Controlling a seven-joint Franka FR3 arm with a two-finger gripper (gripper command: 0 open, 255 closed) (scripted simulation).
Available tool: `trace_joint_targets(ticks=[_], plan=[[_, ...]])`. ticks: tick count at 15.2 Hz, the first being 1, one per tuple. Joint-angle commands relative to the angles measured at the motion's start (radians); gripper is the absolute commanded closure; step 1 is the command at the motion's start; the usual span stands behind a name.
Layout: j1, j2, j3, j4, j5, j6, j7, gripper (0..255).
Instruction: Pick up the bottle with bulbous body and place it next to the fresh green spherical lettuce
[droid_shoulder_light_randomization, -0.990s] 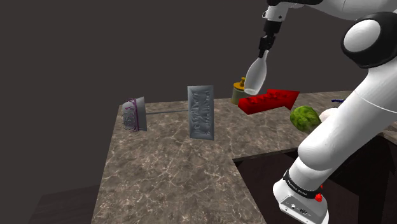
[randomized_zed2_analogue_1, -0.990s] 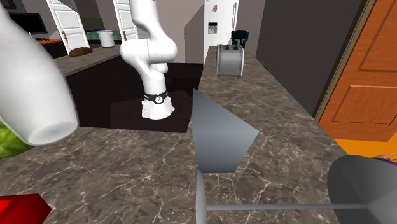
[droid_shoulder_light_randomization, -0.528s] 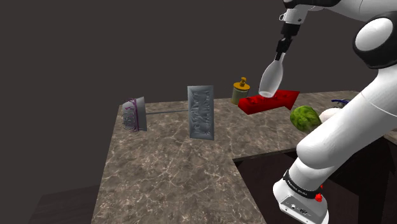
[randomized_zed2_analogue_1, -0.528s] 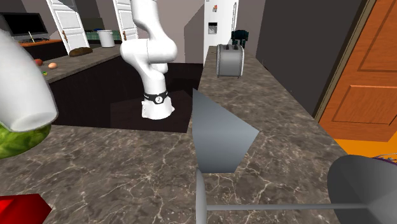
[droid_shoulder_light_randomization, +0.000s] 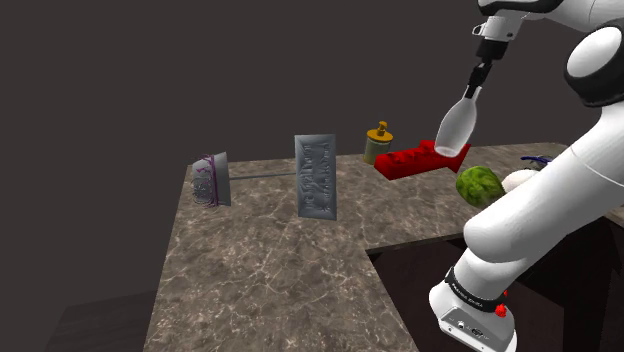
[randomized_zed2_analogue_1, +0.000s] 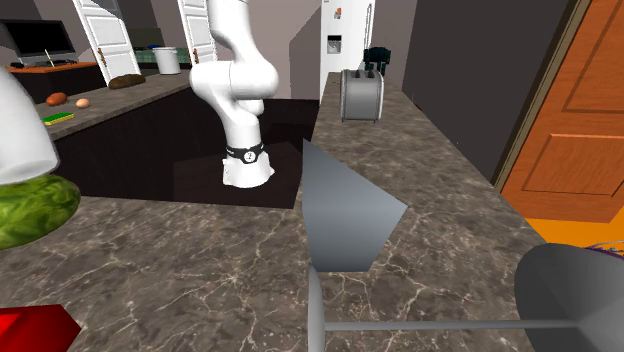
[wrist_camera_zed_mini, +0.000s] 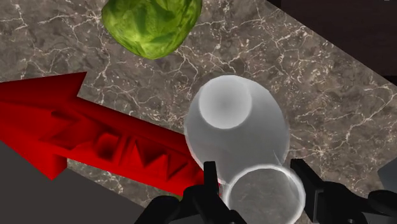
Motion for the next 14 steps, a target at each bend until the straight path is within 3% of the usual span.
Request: trace_joint_targets(ticks=[1,8,14], plan=[[-0.017,0.013,-0.034,0.018,0.0,-0.003,-0.054,255],[-0.083,0.082,-0.163,0.092,0.019,-0.01,-0.252,255],[-0.159,0.211,-0.285,0.209,0.097,-0.027,-0.452,255]])
